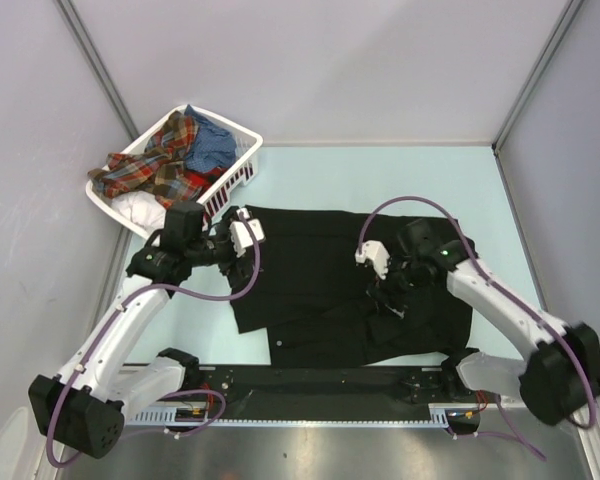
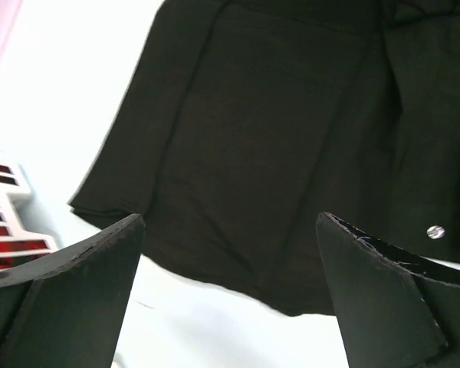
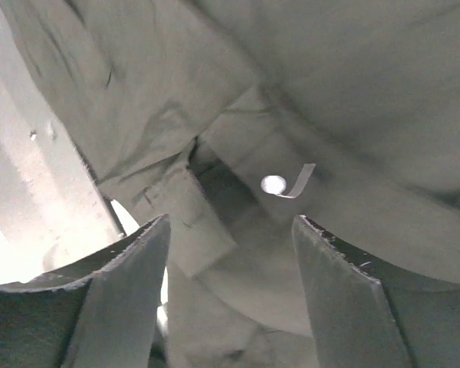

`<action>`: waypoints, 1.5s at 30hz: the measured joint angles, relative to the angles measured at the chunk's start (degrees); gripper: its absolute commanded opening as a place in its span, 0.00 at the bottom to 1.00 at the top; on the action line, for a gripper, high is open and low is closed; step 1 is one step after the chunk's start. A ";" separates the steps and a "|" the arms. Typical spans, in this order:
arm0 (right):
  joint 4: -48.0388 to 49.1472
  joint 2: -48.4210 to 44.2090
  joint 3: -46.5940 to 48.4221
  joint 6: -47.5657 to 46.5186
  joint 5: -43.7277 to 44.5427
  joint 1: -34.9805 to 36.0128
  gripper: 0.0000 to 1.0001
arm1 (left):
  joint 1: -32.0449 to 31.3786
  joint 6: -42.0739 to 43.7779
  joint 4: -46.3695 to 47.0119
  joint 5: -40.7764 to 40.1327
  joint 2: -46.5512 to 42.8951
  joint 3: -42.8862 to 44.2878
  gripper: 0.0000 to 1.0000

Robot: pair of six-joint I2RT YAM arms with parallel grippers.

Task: Fold and stack the long sleeve shirts
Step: Fold the shirt

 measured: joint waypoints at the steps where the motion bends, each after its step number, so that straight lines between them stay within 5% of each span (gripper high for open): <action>1: 0.24 3.82 0.00 0.79 0.57 1.01 0.75 | -0.02 -1.03 -0.24 0.00 0.00 -0.09 0.99; 5: 0.33 8.22 -0.02 3.89 1.42 2.67 0.85 | -0.02 -5.84 -0.26 0.07 -0.20 -0.57 1.00; 9: 1.92 9.16 -0.35 5.46 2.99 3.56 0.83 | -0.02 -10.36 -0.17 0.02 -2.14 -2.34 1.00; 12: 3.23 12.35 -0.83 5.75 4.26 3.76 0.43 | -0.04 -12.94 -0.15 -0.04 -4.33 -3.63 1.00; 13: 3.32 13.88 -0.83 5.79 4.33 3.76 0.15 | -0.02 -13.55 -0.20 -0.04 -4.79 -3.76 1.00; 16: 1.55 17.03 -0.31 5.57 3.63 3.74 0.00 | -0.04 -15.17 -0.22 -0.26 -5.55 -3.78 0.99; 29: -9.53 -0.07 26.25 1.16 -2.64 -1.55 0.00 | -0.02 -17.68 -0.85 -1.36 -7.91 -0.26 0.99; 34: -11.67 -1.99 28.76 3.37 0.31 -1.49 0.69 | -0.02 -18.03 -0.50 -1.22 -7.39 1.64 0.99; 36: -11.72 -1.38 25.24 5.44 1.36 -1.31 0.80 | -0.04 -18.71 -0.07 -1.09 -6.84 1.99 0.99; 45: -14.27 20.85 16.44 10.51 2.12 -4.85 0.73 | -0.02 -22.21 1.27 -0.94 -7.52 1.97 0.99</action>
